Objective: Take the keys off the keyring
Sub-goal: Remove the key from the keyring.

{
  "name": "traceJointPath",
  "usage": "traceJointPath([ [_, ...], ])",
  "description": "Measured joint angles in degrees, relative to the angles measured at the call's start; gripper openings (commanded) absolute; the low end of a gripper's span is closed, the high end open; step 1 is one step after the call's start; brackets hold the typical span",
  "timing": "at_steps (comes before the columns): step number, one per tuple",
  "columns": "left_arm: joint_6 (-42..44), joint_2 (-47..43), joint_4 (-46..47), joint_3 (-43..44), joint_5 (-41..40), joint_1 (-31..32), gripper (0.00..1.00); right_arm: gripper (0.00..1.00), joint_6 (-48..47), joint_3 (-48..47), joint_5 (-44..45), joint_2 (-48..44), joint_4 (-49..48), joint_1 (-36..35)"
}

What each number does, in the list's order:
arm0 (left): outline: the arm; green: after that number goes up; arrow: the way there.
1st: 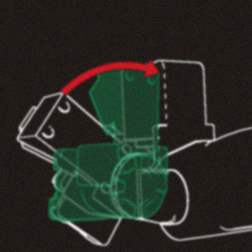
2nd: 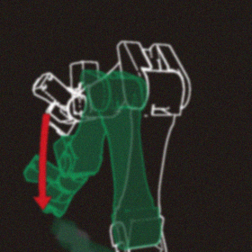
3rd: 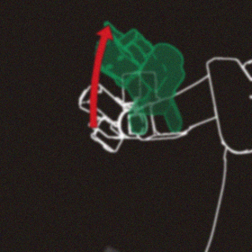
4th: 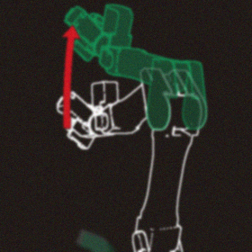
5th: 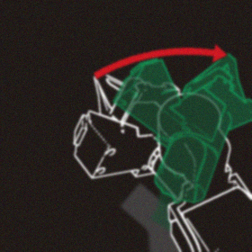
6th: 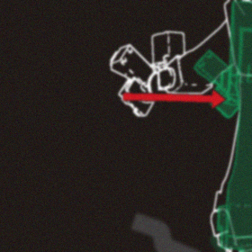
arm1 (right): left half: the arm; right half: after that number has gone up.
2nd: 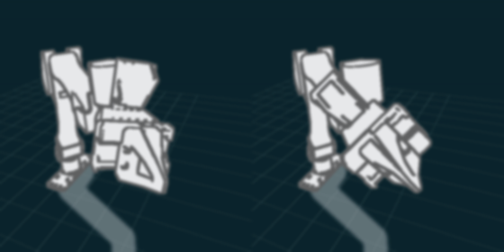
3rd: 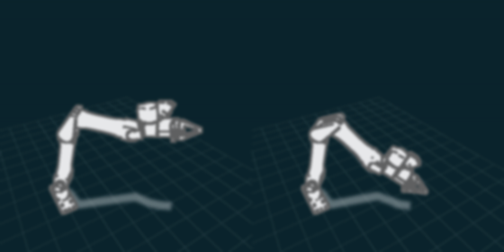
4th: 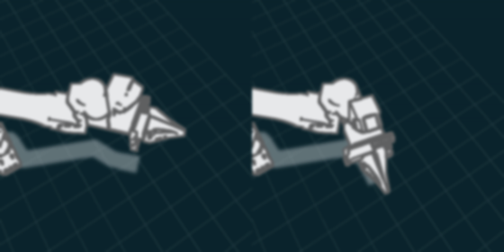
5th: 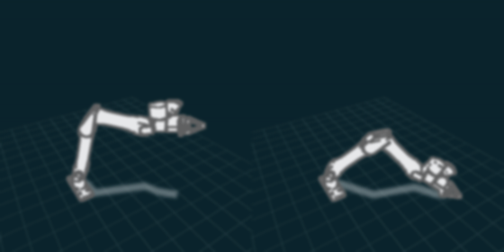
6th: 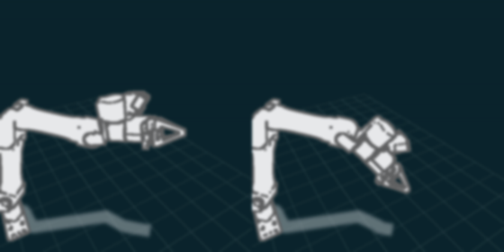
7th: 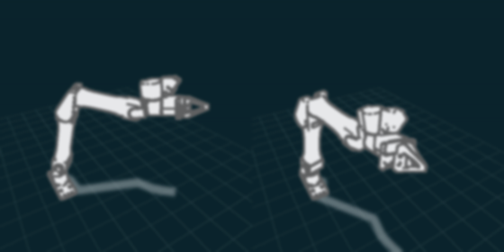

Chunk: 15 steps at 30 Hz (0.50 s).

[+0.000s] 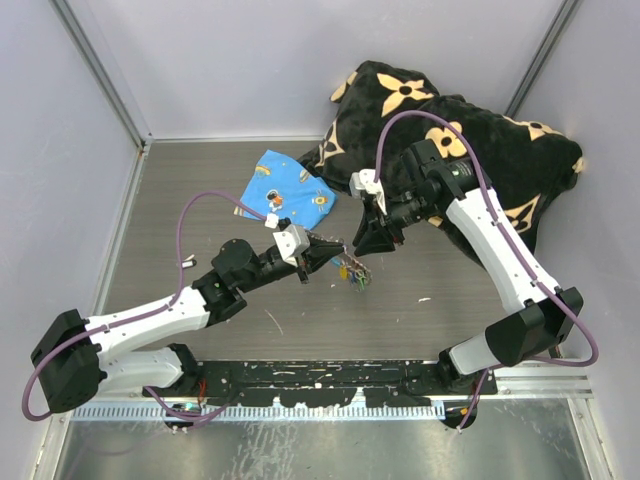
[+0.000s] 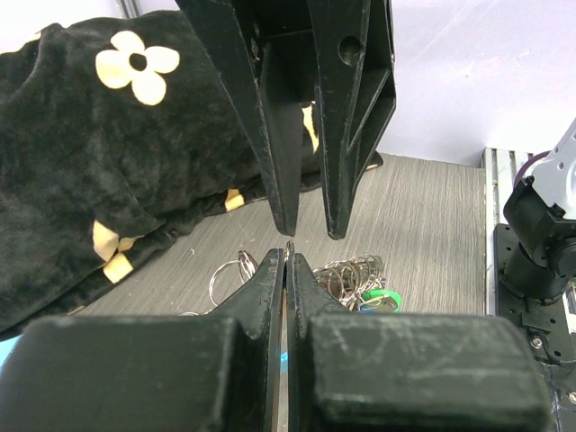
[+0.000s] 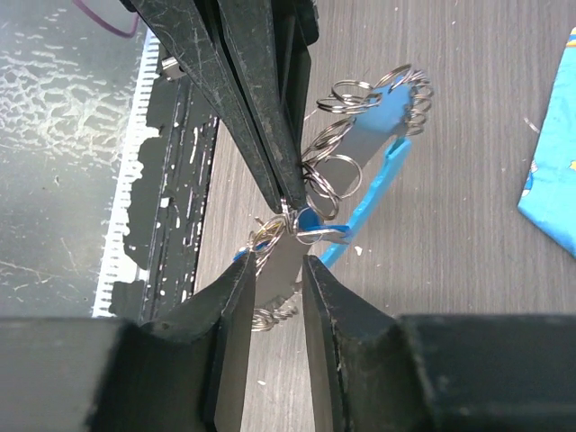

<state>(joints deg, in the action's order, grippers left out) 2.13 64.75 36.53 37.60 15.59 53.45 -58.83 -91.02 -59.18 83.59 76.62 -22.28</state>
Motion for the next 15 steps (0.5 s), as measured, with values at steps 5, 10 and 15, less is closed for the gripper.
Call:
traceJointPath([
  [5, 0.0, -0.1, -0.1, 0.0, 0.0, 0.0, 0.0, 0.38, -1.4, 0.1, -2.5, -0.1, -1.4, 0.4],
  [10, 0.0, -0.2, -0.1, 0.0, 0.0, 0.0, 0.0, 0.37, -2.5, 0.6, -5.1, -0.1, -2.1, 0.4],
  [15, 0.0, -0.2, -0.1, 0.0, 0.0, 0.0, 0.0, 0.37, -2.6, 1.4, -5.7, -0.1, -3.2, 0.4],
])
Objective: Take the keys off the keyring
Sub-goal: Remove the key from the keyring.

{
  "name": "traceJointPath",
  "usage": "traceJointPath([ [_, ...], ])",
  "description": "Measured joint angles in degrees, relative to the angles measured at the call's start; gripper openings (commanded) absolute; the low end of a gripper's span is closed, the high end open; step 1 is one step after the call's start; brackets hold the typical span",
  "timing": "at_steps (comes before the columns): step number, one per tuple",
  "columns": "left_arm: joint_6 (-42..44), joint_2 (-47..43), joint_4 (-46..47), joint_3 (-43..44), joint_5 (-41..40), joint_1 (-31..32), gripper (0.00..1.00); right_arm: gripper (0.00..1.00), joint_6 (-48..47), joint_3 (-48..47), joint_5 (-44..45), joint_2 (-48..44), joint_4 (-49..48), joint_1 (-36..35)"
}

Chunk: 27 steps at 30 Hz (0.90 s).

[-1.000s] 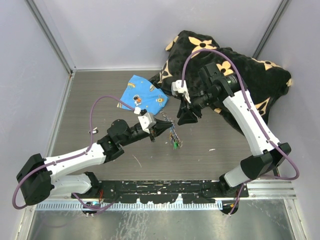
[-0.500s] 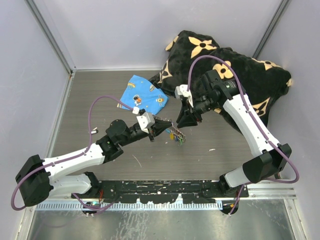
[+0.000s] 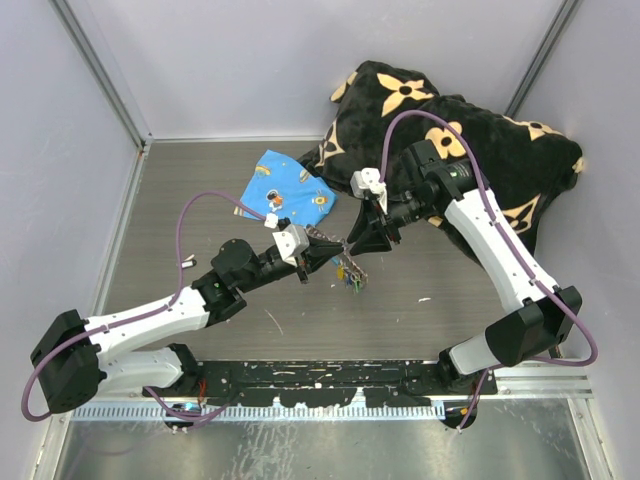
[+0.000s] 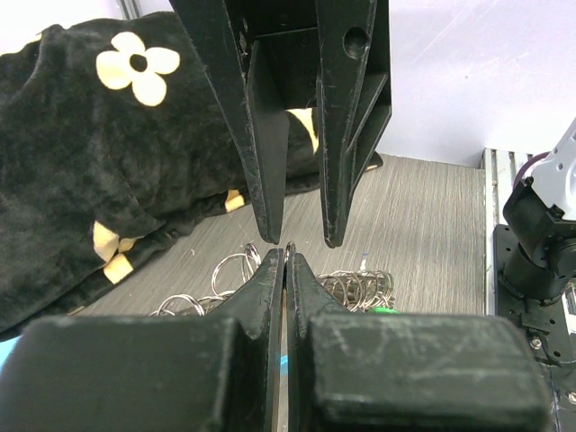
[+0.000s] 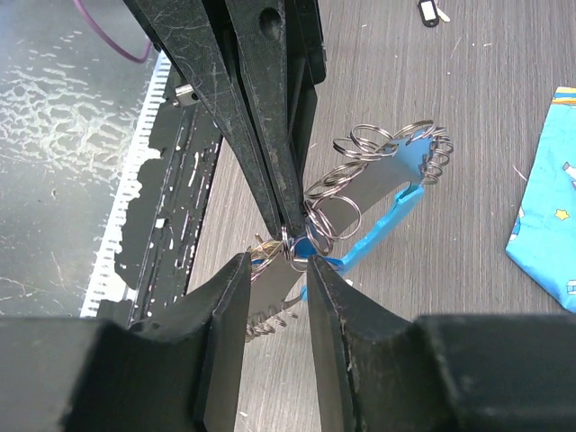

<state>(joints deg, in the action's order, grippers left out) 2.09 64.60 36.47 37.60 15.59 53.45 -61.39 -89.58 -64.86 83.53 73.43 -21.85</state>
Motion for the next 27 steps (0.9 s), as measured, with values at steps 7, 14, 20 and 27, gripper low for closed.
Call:
traceJointPath([
  [7, -0.2, 0.0, 0.0, 0.0, 0.0, 0.0, 0.0, 0.29, 0.0, 1.6, -0.2, 0.0, -1.7, 0.0],
  [14, -0.4, 0.0, 0.0, 0.0, 0.0, 0.0, 0.0, 0.28, 0.1, 2.5, -0.3, 0.1, -3.1, 0.0],
  [20, -1.3, 0.0, 0.0, 0.0, 0.0, 0.0, 0.0, 0.26, 0.3, 2.5, -0.6, 0.1, -4.2, -0.3],
  [27, -1.6, 0.0, 0.1, 0.0, 0.0, 0.0, 0.0, 0.07, 0.0, 3.0, -0.9, 0.1, -4.6, -1.3],
])
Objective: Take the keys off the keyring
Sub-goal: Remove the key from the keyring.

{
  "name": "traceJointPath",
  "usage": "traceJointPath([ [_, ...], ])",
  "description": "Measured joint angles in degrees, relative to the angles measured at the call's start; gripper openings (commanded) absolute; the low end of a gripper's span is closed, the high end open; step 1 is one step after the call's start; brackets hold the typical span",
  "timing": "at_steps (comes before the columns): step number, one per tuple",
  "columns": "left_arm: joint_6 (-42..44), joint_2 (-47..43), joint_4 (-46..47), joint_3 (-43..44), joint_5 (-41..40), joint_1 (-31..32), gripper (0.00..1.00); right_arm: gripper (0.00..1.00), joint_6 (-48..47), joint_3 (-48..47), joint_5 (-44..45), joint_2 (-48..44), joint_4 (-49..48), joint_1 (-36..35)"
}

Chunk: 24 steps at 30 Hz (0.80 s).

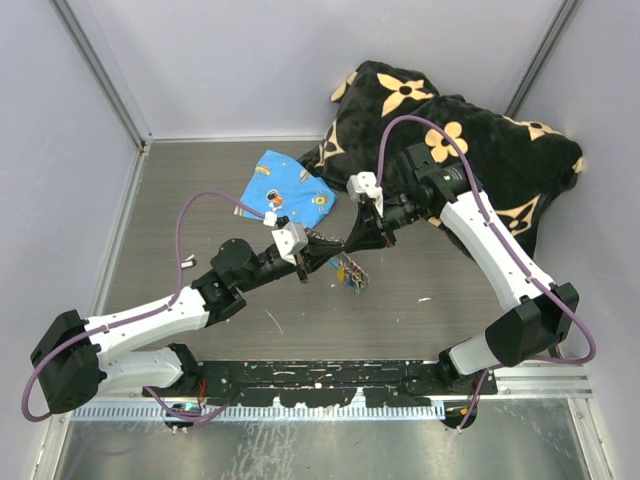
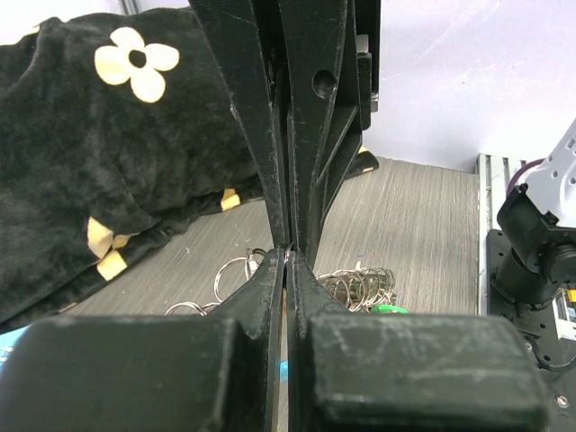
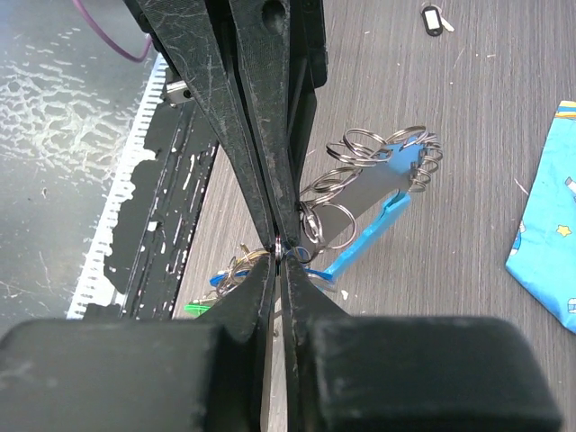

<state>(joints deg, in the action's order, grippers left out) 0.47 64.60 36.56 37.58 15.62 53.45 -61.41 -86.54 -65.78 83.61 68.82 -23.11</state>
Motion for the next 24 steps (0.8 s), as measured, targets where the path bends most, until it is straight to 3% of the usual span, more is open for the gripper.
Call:
traceJointPath([
  [8, -1.3, 0.0, 0.5, -0.1, -0.6, -0.1, 0.0, 0.04, 1.9, -1.2, 2.1, 0.0, 0.2, -0.4],
  [9, -1.6, 0.0, 1.1, -0.4, -0.9, -0.1, 0.04, 0.03, 2.2, -1.6, 2.7, 0.0, 0.2, -0.5],
  [12, -2.5, -0.2, 3.8, -1.7, -1.8, -0.1, 0.33, 0.03, 3.2, -2.7, 4.1, 0.0, 0.2, -1.0],
  [16, -4.3, -1.9, 7.0, -4.5, -2.4, -0.2, 0.53, 0.03, 3.7, -3.1, 6.5, 0.0, 0.4, -1.0],
  [20, -7.3, -4.7, 9.7, -7.1, -2.1, -1.6, 0.66, 0.03, 4.4, -3.1, 7.3, 0.0, 0.5, -1.0],
  [24, -15.1, -8.4, 11.8, -9.2, 0.3, -6.0, 0.71, 0.03, 4.7, -3.1, 7.7, 0.0, 0.6, -1.0],
])
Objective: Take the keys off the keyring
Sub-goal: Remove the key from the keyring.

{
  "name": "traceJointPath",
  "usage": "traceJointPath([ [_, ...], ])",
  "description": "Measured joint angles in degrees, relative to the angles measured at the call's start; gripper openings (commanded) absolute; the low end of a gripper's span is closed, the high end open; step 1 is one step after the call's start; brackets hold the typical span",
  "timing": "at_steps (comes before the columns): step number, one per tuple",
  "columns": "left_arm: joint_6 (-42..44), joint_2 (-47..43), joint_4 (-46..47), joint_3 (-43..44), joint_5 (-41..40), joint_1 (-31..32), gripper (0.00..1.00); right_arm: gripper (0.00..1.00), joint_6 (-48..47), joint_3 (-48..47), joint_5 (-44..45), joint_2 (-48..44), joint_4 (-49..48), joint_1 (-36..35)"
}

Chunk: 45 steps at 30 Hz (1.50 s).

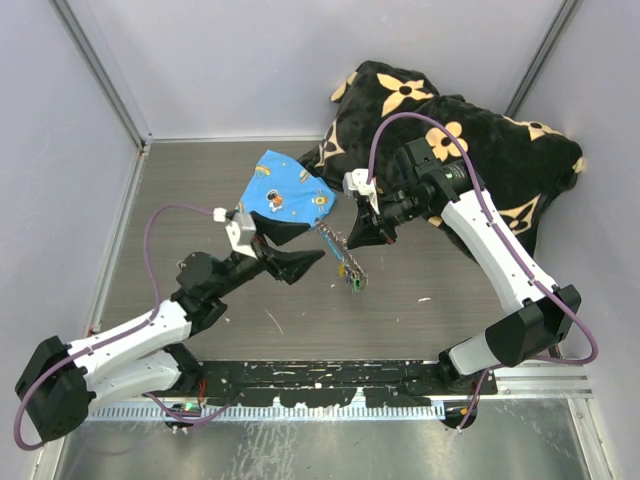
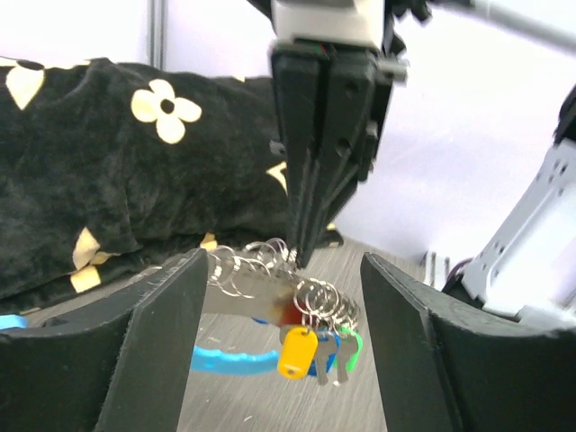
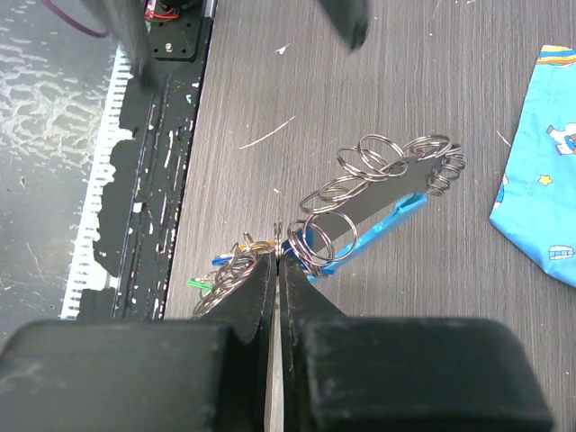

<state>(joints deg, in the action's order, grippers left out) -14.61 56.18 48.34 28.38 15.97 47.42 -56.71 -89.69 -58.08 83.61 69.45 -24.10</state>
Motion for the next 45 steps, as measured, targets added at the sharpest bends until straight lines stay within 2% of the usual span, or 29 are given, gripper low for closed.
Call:
traceJointPath([
  [4, -13.2, -1.2, 0.5, 1.2, 3.9, -6.4, 0.65, 0.03, 0.2, 0.0, 0.0, 0.0, 0.0, 0.0],
  [9, -35.7, 3.3, -1.6, 9.3, 11.2, -13.7, 0.55, 0.03, 0.9, 0.0, 0.2, 0.0, 0.0, 0.0],
  [15, -59.8, 7.3, 0.3, 12.7, 15.5, -15.6, 0.54, 0.03, 1.7, 0.0, 0.4, 0.0, 0.0, 0.0],
  [19, -67.7, 7.6, 0.2, 12.8, 16.9, -15.6, 0.54, 0.03, 2.1, 0.0, 0.3, 0.0, 0.0, 0.1],
  [24, -71.4, 7.7, 0.2, 13.9, 18.3, -15.6, 0.54, 0.03, 2.8, 0.0, 0.2, 0.0, 0.0, 0.1],
  [28, -67.1, 7.7, -1.5, 14.2, 20.5, -15.6, 0.53, 0.03, 2.9, 0.0, -0.1, 0.0, 0.0, 0.1],
  [31, -57.2, 6.5, -3.0, 12.7, 21.1, -15.6, 0.56, 0.03, 2.6, -0.2, -0.1, 0.0, 0.7, 0.1],
  [34, -43.1, 2.7, -3.5, 8.2, 20.7, -14.7, 0.57, 0.03, 2.6, -0.3, -0.1, 0.0, 1.5, 0.1],
  [37, -30.1, 0.9, -3.8, 6.4, 20.9, -12.2, 0.49, 0.03, 2.5, -0.6, -0.2, 0.0, 1.8, 0.0],
  [40, -21.8, 2.0, -3.6, 6.5, 21.4, -9.9, 0.38, 0.03, 2.4, -0.9, -0.2, 0.1, 2.0, -0.3],
  [45, -10.4, 6.5, -4.6, 7.2, 21.5, -6.0, 0.32, 0.03, 2.4, -0.9, -0.1, 0.1, 2.3, -0.6],
])
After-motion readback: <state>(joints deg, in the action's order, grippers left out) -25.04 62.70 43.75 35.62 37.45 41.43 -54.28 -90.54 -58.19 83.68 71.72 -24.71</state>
